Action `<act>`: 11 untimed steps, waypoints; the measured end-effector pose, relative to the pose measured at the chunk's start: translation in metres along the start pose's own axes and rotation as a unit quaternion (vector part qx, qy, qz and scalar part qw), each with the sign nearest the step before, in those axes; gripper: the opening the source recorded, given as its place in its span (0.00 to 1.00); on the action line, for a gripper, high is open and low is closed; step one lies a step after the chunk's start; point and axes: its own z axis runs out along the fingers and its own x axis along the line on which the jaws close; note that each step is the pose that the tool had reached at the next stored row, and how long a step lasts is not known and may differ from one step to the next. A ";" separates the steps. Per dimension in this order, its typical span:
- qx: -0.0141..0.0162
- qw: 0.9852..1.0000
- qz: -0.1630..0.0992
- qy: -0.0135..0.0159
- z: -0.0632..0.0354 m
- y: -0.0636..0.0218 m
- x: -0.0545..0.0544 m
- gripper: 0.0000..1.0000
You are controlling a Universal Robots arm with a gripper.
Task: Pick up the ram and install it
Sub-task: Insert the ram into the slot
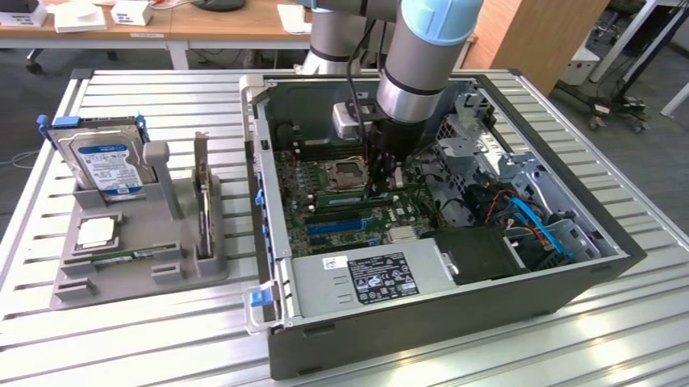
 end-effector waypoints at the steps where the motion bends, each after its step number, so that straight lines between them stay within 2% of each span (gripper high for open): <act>1: 0.000 1.000 0.000 0.000 0.0005 0.0001 0.000 0.11; 11: 0.000 1.000 0.000 0.000 -0.0006 0.0000 0.000 0.11</act>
